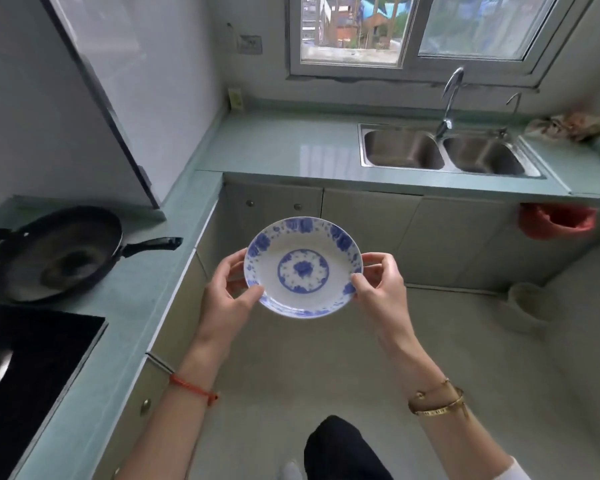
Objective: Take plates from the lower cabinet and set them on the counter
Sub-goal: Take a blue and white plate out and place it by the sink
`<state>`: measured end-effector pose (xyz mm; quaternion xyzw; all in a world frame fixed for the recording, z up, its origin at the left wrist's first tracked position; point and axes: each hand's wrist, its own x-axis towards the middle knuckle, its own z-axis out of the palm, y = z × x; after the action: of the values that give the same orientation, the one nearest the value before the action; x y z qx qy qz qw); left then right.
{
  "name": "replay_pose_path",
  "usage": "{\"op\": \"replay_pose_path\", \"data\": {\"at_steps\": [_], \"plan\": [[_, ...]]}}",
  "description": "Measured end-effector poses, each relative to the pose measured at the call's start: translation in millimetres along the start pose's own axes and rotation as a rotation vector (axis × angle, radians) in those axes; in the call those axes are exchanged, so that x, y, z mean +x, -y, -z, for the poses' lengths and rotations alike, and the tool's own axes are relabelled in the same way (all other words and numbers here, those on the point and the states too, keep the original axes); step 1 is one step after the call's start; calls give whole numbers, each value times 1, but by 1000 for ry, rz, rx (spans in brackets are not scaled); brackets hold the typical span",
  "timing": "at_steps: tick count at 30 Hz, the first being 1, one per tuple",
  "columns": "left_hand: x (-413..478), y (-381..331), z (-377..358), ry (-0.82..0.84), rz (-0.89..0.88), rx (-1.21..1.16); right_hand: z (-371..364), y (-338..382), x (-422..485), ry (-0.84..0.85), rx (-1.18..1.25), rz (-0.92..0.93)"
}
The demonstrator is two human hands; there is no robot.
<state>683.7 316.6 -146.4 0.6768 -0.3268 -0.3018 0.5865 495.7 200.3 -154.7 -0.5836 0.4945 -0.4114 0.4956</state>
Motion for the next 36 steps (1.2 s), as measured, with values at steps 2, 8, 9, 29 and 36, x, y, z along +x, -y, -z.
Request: {"op": "replay_pose_path", "data": {"at_steps": [2, 8, 9, 29, 36], "plan": [[43, 2, -4, 7, 8, -2, -15, 3, 38, -6, -13, -11], [177, 12, -24, -15, 12, -19, -59, 0, 163, 20, -50, 9], [199, 12, -29, -24, 13, -17, -66, 0, 186, 23, -58, 10], [670, 23, -51, -126, 155, 59, -273, 21, 640, 200, -213, -16], [838, 48, -44, -50, 176, 82, -365, 6, 766, 73, -221, -98]]}}
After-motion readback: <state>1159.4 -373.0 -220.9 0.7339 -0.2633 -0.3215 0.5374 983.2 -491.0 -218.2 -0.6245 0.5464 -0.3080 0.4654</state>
